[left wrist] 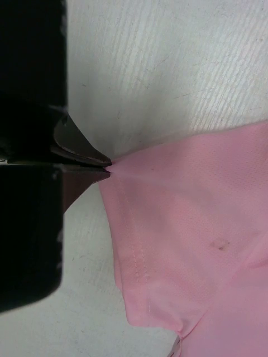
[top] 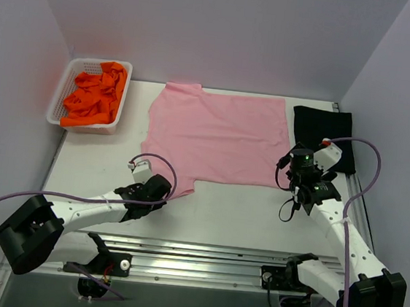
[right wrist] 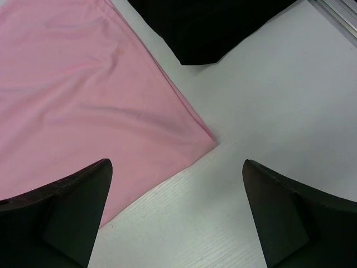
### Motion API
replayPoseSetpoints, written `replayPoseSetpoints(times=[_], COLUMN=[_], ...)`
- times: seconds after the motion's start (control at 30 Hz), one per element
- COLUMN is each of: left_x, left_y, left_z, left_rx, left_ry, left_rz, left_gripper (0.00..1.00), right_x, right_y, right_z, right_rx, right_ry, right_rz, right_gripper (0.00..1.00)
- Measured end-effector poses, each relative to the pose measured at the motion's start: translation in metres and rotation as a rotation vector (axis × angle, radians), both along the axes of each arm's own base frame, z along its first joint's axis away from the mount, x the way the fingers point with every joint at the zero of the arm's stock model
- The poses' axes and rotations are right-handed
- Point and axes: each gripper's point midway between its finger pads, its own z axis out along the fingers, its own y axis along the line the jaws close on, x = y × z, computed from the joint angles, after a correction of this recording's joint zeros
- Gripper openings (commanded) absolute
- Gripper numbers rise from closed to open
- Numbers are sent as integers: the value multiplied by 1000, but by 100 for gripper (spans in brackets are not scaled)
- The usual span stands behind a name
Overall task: Fold and stack the t-shirts
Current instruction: Fold the tshirt
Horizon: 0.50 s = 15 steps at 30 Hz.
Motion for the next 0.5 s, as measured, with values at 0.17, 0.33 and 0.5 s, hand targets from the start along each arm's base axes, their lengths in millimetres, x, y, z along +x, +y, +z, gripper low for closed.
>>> replayPoseSetpoints(times=[0.17, 0.33, 0.5], left_x=[-1, -3, -7], left_y=[1, 4, 10], left_z=[-1, -1, 5], left_rx=[6, 16, 18], left_ry=[5, 13, 9], left_rz=[0, 2, 12], left_gripper=[2, 2, 2], right_x=[1, 1, 2], right_y=[1, 1, 6], right_z=[-3, -3, -6], right_rx=[-1, 0, 21], right_ry=[10, 9, 15], right_rz=[3, 3, 24], right_gripper=[99, 99, 100])
